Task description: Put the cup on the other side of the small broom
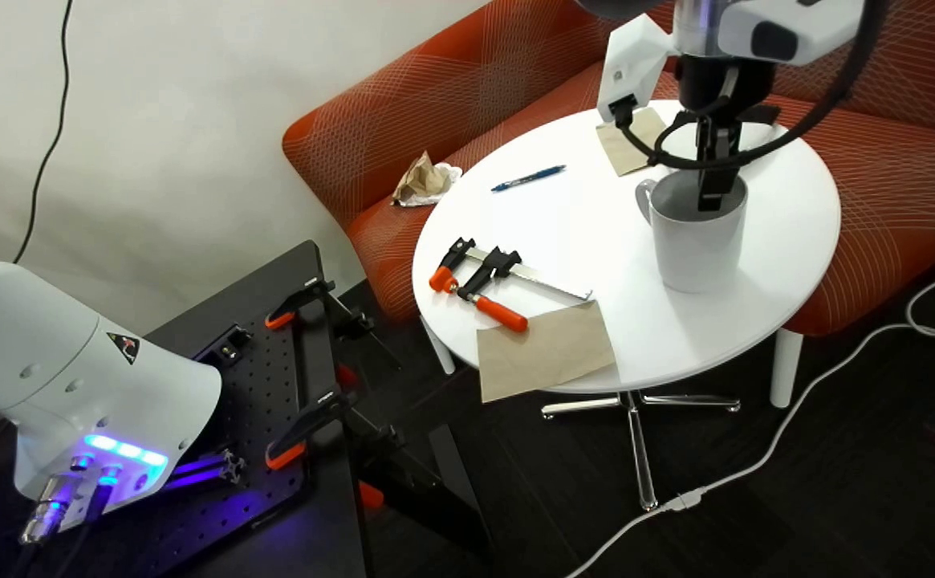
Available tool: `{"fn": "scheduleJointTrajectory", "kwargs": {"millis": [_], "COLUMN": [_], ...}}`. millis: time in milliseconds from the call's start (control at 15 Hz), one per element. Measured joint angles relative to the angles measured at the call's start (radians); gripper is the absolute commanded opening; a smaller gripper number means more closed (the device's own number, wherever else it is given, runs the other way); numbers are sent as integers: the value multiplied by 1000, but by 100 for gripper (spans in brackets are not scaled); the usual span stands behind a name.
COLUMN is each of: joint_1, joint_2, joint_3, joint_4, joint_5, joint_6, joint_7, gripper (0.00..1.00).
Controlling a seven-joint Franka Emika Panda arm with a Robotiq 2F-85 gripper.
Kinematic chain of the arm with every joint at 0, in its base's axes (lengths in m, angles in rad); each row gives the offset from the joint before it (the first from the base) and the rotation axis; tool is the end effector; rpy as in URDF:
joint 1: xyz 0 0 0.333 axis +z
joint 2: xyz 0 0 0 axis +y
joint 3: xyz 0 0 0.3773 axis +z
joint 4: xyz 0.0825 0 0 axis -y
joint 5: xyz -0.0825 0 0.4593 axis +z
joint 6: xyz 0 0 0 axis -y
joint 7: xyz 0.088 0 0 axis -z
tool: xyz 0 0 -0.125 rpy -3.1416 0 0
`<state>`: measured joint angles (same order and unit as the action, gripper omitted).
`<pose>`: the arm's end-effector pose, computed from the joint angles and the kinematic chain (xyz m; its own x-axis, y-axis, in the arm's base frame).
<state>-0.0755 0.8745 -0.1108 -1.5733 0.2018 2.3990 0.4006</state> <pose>0.7715 -0.1313 0.0854 0.7635 -0.6433 -0.0568 -0.6452 -0.7636 -0.0249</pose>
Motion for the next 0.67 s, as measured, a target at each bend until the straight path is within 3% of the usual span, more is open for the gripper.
{"fn": "scheduleJointTrajectory", "kwargs": {"millis": [667], "joint_1": [33], "joint_2": [-6], "joint_3": [-23], "joint_4": [6], "joint_5": [-38], "joint_6": [-71], "joint_7": [0], "gripper": [3]}}
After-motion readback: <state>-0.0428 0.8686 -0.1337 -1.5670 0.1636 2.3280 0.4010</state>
